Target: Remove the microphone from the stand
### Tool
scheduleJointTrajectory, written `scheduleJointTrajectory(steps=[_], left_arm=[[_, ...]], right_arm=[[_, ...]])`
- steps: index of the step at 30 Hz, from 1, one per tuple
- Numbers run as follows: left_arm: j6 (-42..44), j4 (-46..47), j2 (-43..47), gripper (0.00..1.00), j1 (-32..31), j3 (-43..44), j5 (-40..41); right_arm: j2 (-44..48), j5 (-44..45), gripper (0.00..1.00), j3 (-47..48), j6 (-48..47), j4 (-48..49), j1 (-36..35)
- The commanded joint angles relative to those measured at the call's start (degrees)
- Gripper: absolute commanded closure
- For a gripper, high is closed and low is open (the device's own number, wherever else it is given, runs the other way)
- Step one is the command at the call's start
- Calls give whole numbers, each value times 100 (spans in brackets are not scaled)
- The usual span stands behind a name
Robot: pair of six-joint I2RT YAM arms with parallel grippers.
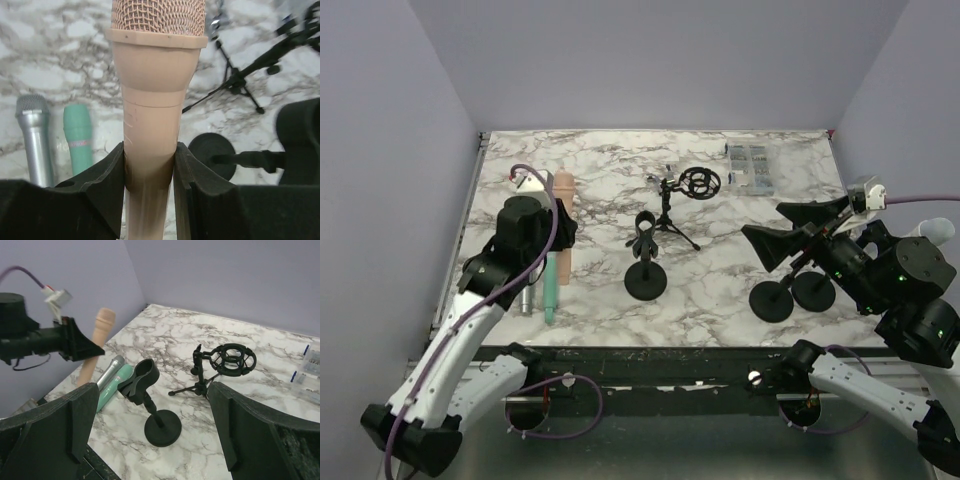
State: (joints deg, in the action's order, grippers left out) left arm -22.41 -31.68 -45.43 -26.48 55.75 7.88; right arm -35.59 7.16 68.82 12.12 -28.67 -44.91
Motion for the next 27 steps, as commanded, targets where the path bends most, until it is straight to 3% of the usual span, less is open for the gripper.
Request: scheduleJointTrajectory(steps=[1, 7, 18, 27], left_arm=[[-480, -33, -959, 100, 539, -583, -683], [-337, 60, -2053, 100, 562, -680, -332], [-410, -4, -3817, 100, 987, -328, -650], [-479, -107, -4148, 100, 1048, -334, -376]], right_arm=[[-16, 250, 0, 5, 82, -20, -1], [-17, 379, 0, -17, 74, -60, 4], [-9, 503, 0, -123, -102, 88, 3], [156, 621, 0, -202, -160, 21, 5]])
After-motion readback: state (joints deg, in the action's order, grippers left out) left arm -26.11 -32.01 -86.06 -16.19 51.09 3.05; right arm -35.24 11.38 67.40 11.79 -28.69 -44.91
